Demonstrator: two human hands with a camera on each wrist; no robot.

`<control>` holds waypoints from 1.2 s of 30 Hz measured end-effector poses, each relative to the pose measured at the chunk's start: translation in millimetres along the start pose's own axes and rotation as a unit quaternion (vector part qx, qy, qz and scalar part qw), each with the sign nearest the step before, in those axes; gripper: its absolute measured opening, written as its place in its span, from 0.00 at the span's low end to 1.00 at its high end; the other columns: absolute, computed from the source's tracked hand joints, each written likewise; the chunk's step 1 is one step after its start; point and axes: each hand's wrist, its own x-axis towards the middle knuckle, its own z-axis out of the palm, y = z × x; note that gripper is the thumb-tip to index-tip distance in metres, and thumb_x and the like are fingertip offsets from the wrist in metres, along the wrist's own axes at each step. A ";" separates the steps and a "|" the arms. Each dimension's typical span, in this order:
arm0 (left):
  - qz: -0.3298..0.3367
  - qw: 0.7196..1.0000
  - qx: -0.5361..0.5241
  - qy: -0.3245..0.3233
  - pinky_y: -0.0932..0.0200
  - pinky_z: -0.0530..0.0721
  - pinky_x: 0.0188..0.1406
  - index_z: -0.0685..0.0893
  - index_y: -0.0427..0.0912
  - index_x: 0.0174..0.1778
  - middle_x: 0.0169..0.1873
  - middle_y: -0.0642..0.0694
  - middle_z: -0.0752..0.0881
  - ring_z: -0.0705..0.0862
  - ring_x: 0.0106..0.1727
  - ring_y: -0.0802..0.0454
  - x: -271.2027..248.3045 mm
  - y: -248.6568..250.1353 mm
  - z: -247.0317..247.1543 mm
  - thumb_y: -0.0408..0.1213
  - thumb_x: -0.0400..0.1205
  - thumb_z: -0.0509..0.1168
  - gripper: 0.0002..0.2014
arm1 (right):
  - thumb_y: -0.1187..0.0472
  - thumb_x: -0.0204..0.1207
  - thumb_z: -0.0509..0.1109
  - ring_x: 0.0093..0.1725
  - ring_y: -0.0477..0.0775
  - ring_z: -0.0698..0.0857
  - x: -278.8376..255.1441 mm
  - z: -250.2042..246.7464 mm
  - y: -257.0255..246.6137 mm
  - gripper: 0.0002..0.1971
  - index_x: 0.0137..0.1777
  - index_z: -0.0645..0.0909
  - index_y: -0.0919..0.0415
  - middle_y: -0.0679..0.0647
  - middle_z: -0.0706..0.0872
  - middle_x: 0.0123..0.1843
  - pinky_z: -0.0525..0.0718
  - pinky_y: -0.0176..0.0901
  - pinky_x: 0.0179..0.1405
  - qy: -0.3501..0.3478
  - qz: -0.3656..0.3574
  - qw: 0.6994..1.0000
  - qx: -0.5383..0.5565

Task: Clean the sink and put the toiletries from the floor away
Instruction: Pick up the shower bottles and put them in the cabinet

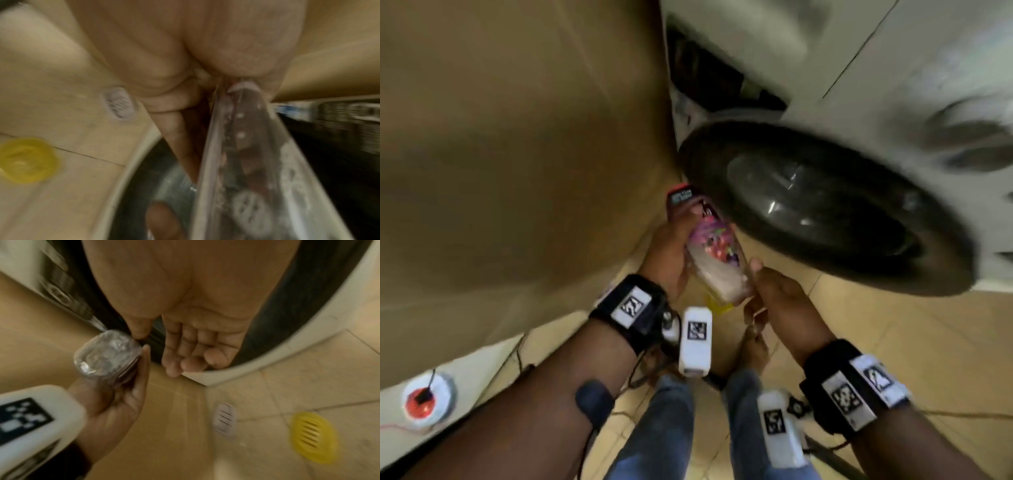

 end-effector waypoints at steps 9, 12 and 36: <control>0.124 0.972 0.181 -0.091 0.28 0.84 0.63 0.84 0.37 0.66 0.56 0.32 0.91 0.88 0.59 0.30 -198.6 152.1 152.9 0.66 0.61 0.80 0.45 | 0.40 0.76 0.69 0.37 0.54 0.86 -187.6 -43.8 -216.1 0.17 0.53 0.87 0.51 0.52 0.90 0.41 0.81 0.48 0.33 0.019 -0.107 0.991 0.073; 0.130 0.948 0.239 -0.165 0.27 0.83 0.62 0.83 0.38 0.66 0.56 0.30 0.90 0.88 0.59 0.28 -256.6 178.2 175.6 0.70 0.57 0.79 0.48 | 0.41 0.74 0.77 0.43 0.54 0.91 -232.5 -43.2 -250.0 0.23 0.62 0.83 0.53 0.55 0.92 0.52 0.86 0.48 0.39 0.004 -0.130 0.988 0.078; 0.283 0.868 0.375 -0.160 0.42 0.88 0.62 0.84 0.52 0.64 0.54 0.46 0.92 0.91 0.57 0.47 -244.6 281.3 239.8 0.48 0.79 0.73 0.17 | 0.47 0.82 0.71 0.40 0.53 0.88 -171.8 -127.4 -352.3 0.18 0.60 0.84 0.60 0.58 0.92 0.49 0.81 0.43 0.30 0.052 -0.217 0.972 0.067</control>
